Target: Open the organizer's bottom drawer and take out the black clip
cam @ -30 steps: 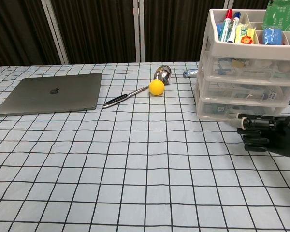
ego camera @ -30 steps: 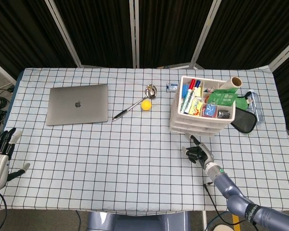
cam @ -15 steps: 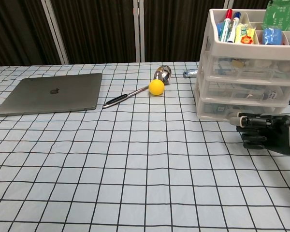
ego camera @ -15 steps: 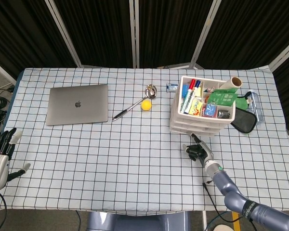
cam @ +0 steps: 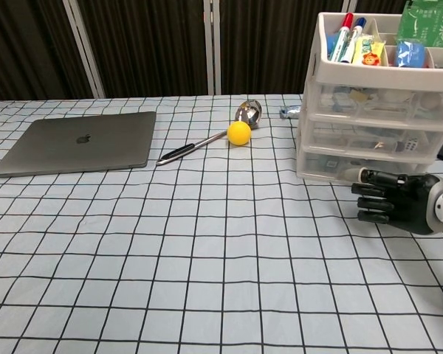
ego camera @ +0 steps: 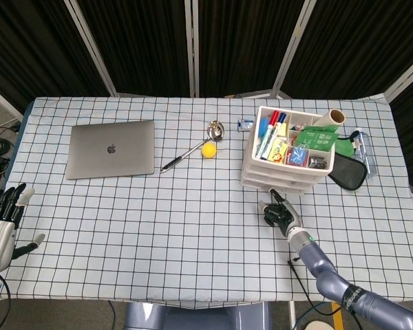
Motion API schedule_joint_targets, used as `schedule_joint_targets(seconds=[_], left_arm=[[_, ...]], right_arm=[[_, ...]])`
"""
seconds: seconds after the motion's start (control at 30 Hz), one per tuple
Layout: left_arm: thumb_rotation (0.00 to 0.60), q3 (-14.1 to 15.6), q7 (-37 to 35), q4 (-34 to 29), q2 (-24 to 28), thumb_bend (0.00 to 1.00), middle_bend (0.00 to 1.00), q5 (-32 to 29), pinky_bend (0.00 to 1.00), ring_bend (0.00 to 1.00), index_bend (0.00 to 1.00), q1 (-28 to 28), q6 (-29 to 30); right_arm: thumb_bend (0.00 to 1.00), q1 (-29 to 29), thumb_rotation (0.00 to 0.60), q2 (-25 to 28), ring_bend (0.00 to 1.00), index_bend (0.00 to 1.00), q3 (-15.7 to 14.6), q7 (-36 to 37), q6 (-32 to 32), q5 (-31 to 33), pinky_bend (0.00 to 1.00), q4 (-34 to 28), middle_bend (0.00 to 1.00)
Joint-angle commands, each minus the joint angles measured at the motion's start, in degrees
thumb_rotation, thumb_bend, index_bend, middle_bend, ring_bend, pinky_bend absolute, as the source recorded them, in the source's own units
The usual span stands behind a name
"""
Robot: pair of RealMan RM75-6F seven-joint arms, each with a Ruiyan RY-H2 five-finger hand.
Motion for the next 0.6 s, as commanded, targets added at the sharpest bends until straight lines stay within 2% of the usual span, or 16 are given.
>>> schedule_joint_targets(seconds=[0.03, 0.3, 0.6], left_arm=[[0.600, 0.05, -0.06, 0.02, 0.02, 0.17, 0.00, 0.04, 0.00, 0.00, 0.00, 0.00, -0.03], [0.600, 0.10, -0.23, 0.14, 0.00, 0.17, 0.00, 0.15, 0.00, 0.00, 0.00, -0.13, -0.19], [0.600, 0.20, -0.10, 0.20, -0.06, 0.17, 0.00, 0.36, 0.00, 0.00, 0.00, -0.13, -0.11]], right_arm=[[0.41, -0.13, 0.600, -0.70, 1.00, 0.20, 1.99, 2.39, -4.81, 0.88, 0.94, 1.52, 0.94], [0.41, -0.20, 0.600, -1.60, 1.00, 0.22, 3.35, 2.62, -9.63, 1.17, 0.94, 3.61, 0.94], [0.41, -2.38, 0.600, -2.02, 1.00, 0.21, 5.40, 1.08, -10.53, -0.22, 0.94, 1.96, 0.94]])
